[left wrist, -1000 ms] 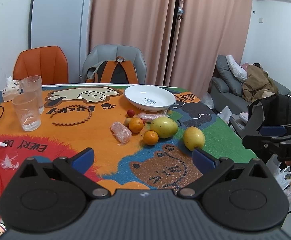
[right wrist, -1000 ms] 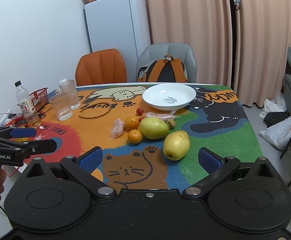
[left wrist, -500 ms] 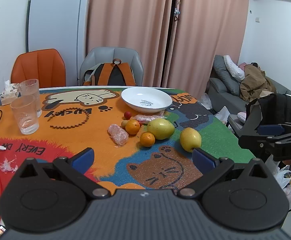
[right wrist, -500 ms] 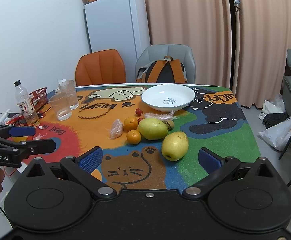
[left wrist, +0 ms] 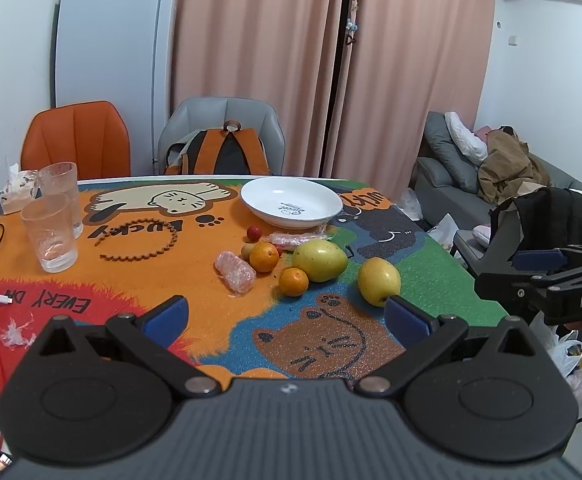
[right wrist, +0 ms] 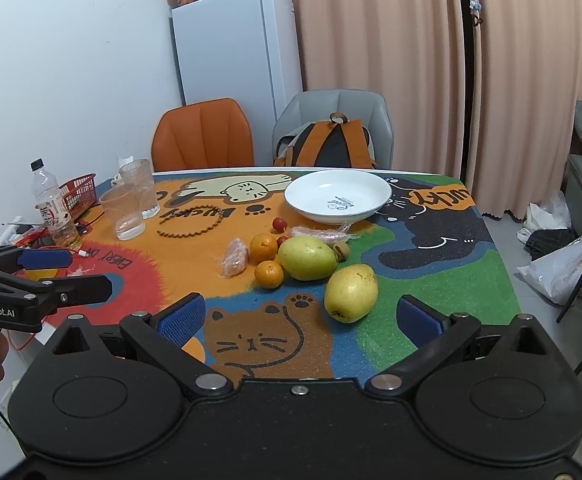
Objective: Organize fruits
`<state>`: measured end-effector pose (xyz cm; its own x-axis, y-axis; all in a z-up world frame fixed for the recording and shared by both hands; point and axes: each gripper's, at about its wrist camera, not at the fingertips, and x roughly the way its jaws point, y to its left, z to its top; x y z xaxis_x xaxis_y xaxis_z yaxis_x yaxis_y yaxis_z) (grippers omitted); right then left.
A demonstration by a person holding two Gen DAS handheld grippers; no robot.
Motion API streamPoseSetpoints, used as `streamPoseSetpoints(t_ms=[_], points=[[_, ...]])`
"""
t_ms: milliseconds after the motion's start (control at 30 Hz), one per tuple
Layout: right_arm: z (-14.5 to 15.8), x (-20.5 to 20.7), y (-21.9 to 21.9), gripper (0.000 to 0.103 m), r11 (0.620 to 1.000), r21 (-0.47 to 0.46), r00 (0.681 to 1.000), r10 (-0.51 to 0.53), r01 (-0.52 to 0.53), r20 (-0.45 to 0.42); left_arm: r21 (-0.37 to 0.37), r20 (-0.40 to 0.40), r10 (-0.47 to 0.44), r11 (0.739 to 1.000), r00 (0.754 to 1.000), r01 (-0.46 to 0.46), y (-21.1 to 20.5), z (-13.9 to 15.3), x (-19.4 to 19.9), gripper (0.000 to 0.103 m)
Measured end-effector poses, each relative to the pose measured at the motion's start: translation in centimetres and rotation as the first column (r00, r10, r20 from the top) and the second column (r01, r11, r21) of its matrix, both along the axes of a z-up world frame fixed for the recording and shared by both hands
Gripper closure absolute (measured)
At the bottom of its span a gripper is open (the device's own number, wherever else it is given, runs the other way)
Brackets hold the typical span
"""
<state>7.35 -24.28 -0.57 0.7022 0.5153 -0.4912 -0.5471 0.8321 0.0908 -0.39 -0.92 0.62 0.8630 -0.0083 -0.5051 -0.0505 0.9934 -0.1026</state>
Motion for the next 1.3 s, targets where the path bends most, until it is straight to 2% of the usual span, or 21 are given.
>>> streamPoseSetpoints(t_ms=[733,933,1300], points=[[-0.1,0.1,0.1,0.000,1.000,-0.004,1.000,-0.011,0.011,0.019,-0.013,0.003,0.014,1.000,1.000,-0.014,0.8,-0.3,0.2,0.000],[-1.4,1.7,-0.3,0.000,1.000,0.021,1.000,0.002,-0.002,-0.023,-0.028,-0.016,0.034,0.999,0.999,-0.034,0.8,-1.4,1.6,0.000],[-3.2,4.4,-0.8,0.000,0.999,0.034,0.999,-0.005,0.006,-0.039,-0.093,-0.017,0.068,0.993,0.998,-0.069,1.6,-2.9,4.6,0.000]])
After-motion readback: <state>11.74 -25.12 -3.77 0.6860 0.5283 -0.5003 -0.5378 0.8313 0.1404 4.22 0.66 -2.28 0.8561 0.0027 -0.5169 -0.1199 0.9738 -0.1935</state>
